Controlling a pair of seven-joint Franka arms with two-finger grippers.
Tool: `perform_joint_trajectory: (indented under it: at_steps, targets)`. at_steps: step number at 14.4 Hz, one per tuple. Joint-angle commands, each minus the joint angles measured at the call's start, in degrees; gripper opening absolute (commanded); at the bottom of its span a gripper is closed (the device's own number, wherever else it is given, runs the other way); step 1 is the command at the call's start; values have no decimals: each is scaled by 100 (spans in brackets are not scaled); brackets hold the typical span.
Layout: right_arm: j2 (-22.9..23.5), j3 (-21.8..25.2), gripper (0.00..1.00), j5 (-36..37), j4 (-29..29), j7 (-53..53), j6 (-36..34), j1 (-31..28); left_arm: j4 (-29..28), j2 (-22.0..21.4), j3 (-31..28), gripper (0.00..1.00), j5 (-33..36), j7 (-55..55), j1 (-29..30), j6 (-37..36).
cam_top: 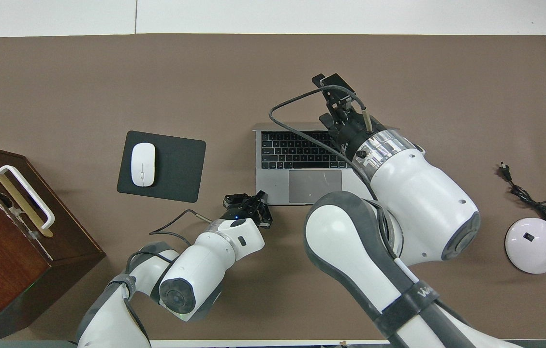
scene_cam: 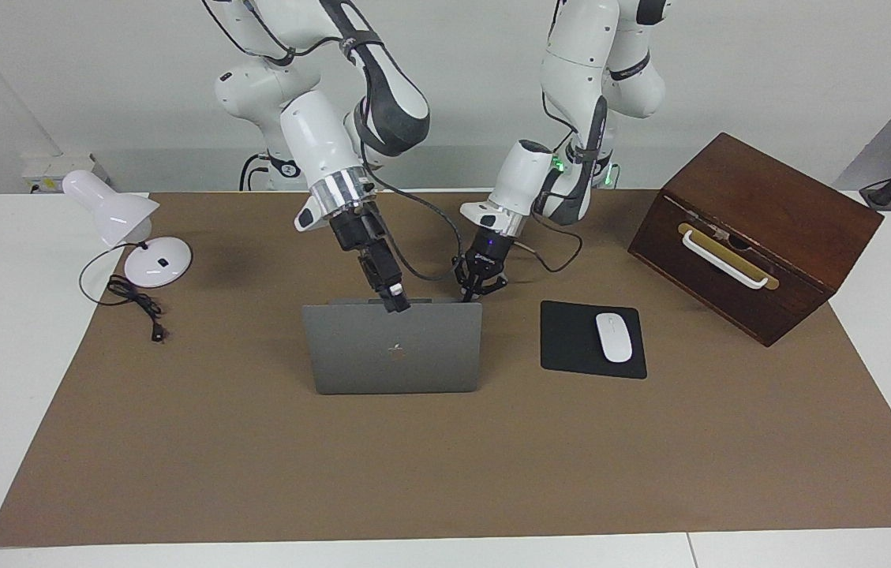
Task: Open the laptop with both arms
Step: 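Lift the laptop lid upward with the right gripper, swinging it open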
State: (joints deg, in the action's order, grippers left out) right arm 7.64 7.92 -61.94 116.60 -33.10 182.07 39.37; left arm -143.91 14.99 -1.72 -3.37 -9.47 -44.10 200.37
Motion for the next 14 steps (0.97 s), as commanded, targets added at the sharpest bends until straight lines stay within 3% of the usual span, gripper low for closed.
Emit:
perform_joint_trajectory:
  at_steps: [1,8,14]
  targets:
    - [89,-36,100,-397,-251,252,4,35,214,470,-100,0,-85,42,-169,28]
    - [247,-45,100,-424,-751,234,-31,-43,214,470,-100,0,-85,42,-169,28]
    - [572,-27,100,-380,-1787,261,-723,-438,214,470,-100,0,-85,33,-169,28]
